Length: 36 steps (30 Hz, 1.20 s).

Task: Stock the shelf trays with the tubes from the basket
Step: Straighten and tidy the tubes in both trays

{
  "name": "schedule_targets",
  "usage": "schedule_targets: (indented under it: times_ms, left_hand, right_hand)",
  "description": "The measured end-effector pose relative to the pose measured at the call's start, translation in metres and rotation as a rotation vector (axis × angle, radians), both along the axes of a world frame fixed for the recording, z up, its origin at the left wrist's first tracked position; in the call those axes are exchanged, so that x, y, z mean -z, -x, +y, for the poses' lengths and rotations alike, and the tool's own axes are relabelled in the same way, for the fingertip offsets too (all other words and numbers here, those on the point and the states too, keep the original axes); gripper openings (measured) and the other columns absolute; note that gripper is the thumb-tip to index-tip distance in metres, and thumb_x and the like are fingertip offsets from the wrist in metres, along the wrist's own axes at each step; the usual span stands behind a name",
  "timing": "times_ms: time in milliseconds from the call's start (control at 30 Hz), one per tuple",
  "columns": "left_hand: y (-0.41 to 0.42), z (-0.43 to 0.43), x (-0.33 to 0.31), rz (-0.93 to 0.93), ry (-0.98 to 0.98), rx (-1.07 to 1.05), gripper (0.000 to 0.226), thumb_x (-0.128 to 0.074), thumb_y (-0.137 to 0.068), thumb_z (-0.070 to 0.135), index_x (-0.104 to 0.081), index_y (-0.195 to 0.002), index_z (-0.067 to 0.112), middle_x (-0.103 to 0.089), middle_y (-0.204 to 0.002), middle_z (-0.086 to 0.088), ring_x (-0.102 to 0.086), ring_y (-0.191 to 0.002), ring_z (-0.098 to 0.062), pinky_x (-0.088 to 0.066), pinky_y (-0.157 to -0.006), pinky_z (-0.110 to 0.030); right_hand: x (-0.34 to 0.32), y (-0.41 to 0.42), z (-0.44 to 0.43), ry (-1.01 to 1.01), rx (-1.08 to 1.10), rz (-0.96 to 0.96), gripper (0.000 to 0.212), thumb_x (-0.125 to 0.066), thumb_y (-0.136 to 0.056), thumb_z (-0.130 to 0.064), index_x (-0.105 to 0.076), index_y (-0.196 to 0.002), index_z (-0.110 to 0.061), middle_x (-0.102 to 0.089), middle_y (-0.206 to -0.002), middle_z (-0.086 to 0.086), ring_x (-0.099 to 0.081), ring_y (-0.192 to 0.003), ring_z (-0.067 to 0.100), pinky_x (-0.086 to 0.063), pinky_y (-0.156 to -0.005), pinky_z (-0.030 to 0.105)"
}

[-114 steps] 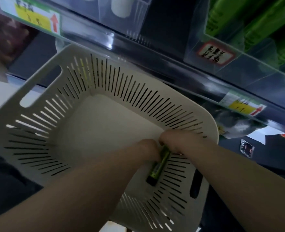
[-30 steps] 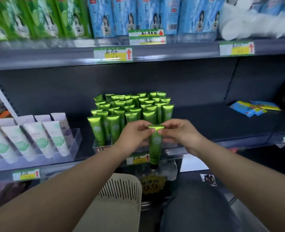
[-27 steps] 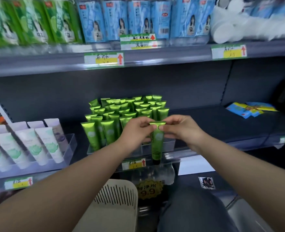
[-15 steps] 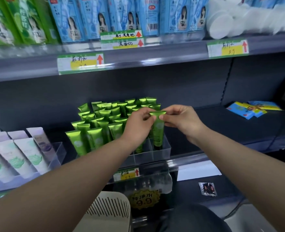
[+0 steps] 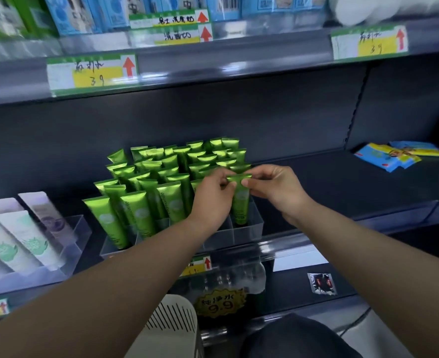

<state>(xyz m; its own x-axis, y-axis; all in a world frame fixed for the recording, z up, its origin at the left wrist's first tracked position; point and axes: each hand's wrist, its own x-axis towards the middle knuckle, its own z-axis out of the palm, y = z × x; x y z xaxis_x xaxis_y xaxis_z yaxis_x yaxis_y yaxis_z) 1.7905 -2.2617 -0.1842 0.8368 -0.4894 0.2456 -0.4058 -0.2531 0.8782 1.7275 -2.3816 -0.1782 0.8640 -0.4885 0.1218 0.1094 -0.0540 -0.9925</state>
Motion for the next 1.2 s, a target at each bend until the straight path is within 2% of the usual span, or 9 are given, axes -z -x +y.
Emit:
schedule_targets:
  times_ms: [333, 400, 533, 633, 700, 767, 867, 1067, 1200]
  left_hand:
    - [-0.004, 0.0, 0.007, 0.014, -0.06, 0.003, 0.021, -0.052, -0.094, 0.011, -0.058, -0.112, 0.019, -0.063, -0.109, -0.011, -0.063, -0.094, -0.022, -0.054, -0.086, -0.045]
    - [-0.004, 0.001, 0.005, -0.001, -0.083, 0.007, 0.024, -0.053, -0.094, 0.01, -0.058, -0.116, 0.018, -0.061, -0.111, -0.009, -0.061, -0.099, -0.021, -0.052, -0.091, -0.039]
    - [-0.001, 0.006, -0.004, -0.088, -0.148, 0.009, 0.032, -0.053, -0.093, 0.005, -0.056, -0.123, 0.014, -0.059, -0.122, -0.005, -0.054, -0.115, -0.016, -0.042, -0.095, -0.023]
    - [0.004, 0.013, -0.013, -0.192, -0.175, 0.02, 0.034, -0.053, -0.092, 0.005, -0.054, -0.125, 0.013, -0.058, -0.128, -0.004, -0.052, -0.122, -0.015, -0.038, -0.098, -0.017]
    - [0.009, 0.02, -0.02, -0.308, -0.223, 0.023, 0.035, -0.053, -0.093, 0.009, -0.052, -0.127, 0.015, -0.057, -0.13, -0.002, -0.052, -0.122, -0.014, -0.035, -0.094, -0.014]
    - [0.015, 0.029, -0.027, -0.419, -0.274, 0.035, 0.037, -0.053, -0.092, 0.012, -0.051, -0.129, 0.017, -0.053, -0.132, 0.0, -0.052, -0.119, -0.012, -0.033, -0.093, -0.012]
    - [0.022, 0.049, -0.033, -0.539, -0.379, 0.065, 0.041, -0.054, -0.092, 0.016, -0.047, -0.132, 0.017, -0.048, -0.136, 0.001, -0.051, -0.118, -0.015, -0.038, -0.1, -0.022]
    - [0.029, 0.097, -0.043, -0.722, -0.677, -0.028, 0.058, -0.05, -0.091, 0.033, -0.031, -0.144, 0.02, -0.034, -0.148, -0.001, -0.027, -0.139, -0.019, -0.02, -0.118, -0.035]
    - [0.035, 0.136, -0.047, -0.73, -0.847, -0.099, 0.066, -0.047, -0.089, 0.041, -0.02, -0.147, 0.023, -0.023, -0.154, 0.0, -0.014, -0.145, -0.019, -0.009, -0.12, -0.042]
  right_hand:
    - [0.014, -0.006, 0.0, 0.021, 0.037, 0.007, 0.012, -0.065, -0.084, 0.003, -0.068, -0.092, -0.005, -0.062, -0.079, 0.007, -0.056, -0.081, 0.022, -0.051, -0.082, 0.037]
    - [0.014, -0.008, 0.001, 0.145, 0.083, 0.018, 0.015, -0.067, -0.083, 0.001, -0.067, -0.094, -0.01, -0.064, -0.083, 0.005, -0.06, -0.082, 0.021, -0.051, -0.086, 0.037]
    - [0.007, -0.007, 0.008, 0.458, 0.158, 0.077, 0.032, -0.068, -0.083, -0.008, -0.062, -0.113, -0.013, -0.061, -0.113, 0.004, -0.058, -0.107, 0.019, -0.046, -0.094, 0.028]
    - [-0.003, 0.001, 0.015, 0.668, 0.162, 0.108, 0.036, -0.062, -0.088, -0.011, -0.057, -0.123, -0.014, -0.053, -0.124, 0.004, -0.05, -0.116, 0.017, -0.032, -0.085, 0.011]
    - [-0.009, 0.006, 0.02, 0.75, 0.157, 0.09, 0.035, -0.059, -0.089, -0.011, -0.057, -0.124, -0.013, -0.052, -0.126, 0.004, -0.048, -0.119, 0.018, -0.031, -0.085, 0.011]
    - [-0.015, 0.012, 0.027, 0.794, 0.159, 0.069, 0.035, -0.058, -0.089, -0.012, -0.056, -0.124, -0.014, -0.051, -0.128, 0.003, -0.047, -0.121, 0.019, -0.036, -0.097, 0.022]
    - [-0.021, 0.02, 0.039, 0.865, 0.159, 0.081, 0.04, -0.057, -0.089, -0.018, -0.053, -0.129, -0.016, -0.047, -0.134, 0.0, -0.041, -0.128, 0.019, -0.036, -0.106, 0.04]
    - [-0.035, 0.034, 0.076, 1.115, 0.073, 0.215, 0.056, -0.05, -0.091, -0.037, -0.033, -0.143, -0.024, -0.023, -0.153, -0.004, -0.019, -0.142, 0.017, -0.022, -0.115, 0.042]
    - [-0.039, 0.038, 0.111, 1.188, -0.012, 0.258, 0.063, -0.045, -0.092, -0.044, -0.021, -0.148, -0.028, -0.01, -0.158, -0.003, -0.007, -0.146, 0.018, -0.012, -0.118, 0.044]
